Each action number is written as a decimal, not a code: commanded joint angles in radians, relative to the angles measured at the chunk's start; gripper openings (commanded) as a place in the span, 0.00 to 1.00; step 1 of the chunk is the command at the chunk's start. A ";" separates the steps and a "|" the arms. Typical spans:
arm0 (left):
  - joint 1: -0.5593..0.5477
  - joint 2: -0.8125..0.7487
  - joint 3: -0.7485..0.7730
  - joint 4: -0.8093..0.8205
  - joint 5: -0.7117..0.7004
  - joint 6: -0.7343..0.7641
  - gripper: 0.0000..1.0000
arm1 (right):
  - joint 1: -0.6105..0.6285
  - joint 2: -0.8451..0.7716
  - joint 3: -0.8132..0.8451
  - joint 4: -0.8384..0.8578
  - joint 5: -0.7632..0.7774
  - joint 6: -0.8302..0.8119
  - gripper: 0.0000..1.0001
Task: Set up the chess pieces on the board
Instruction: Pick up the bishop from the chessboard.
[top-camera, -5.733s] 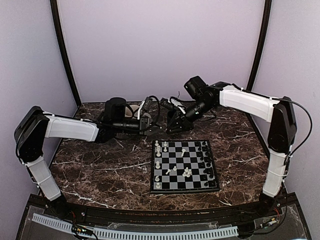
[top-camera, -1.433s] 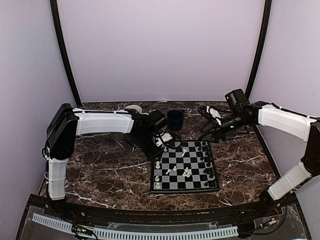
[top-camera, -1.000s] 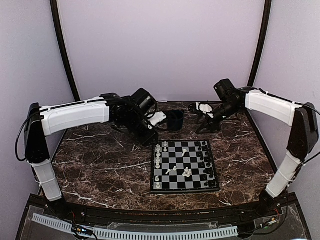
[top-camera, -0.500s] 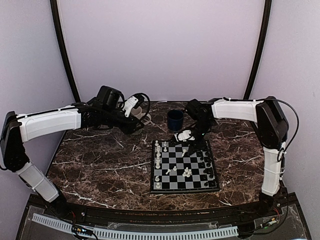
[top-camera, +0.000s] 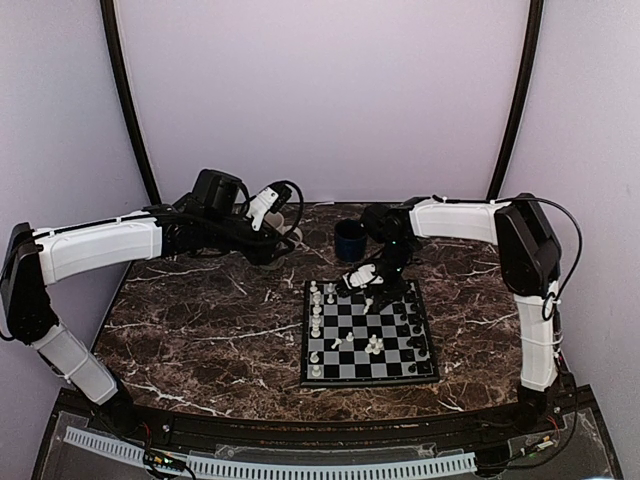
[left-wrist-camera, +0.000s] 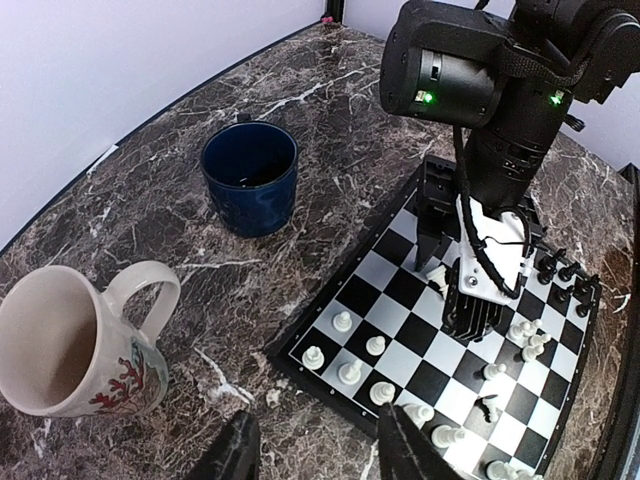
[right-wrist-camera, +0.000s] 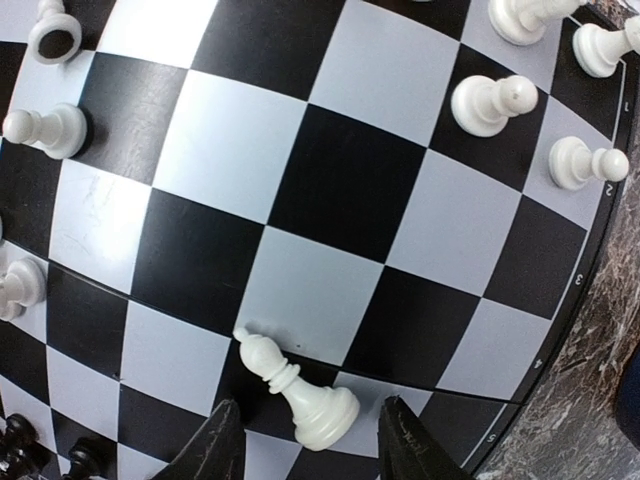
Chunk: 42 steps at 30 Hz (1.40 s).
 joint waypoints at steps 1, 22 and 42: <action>-0.003 -0.020 0.001 0.010 0.028 -0.007 0.43 | 0.017 0.016 0.011 -0.075 -0.008 -0.017 0.46; -0.004 -0.008 0.005 0.007 0.050 -0.019 0.42 | 0.033 -0.041 -0.070 -0.037 0.020 0.078 0.37; -0.003 -0.009 0.004 0.010 0.061 -0.024 0.43 | 0.044 -0.061 -0.119 -0.024 0.036 0.098 0.32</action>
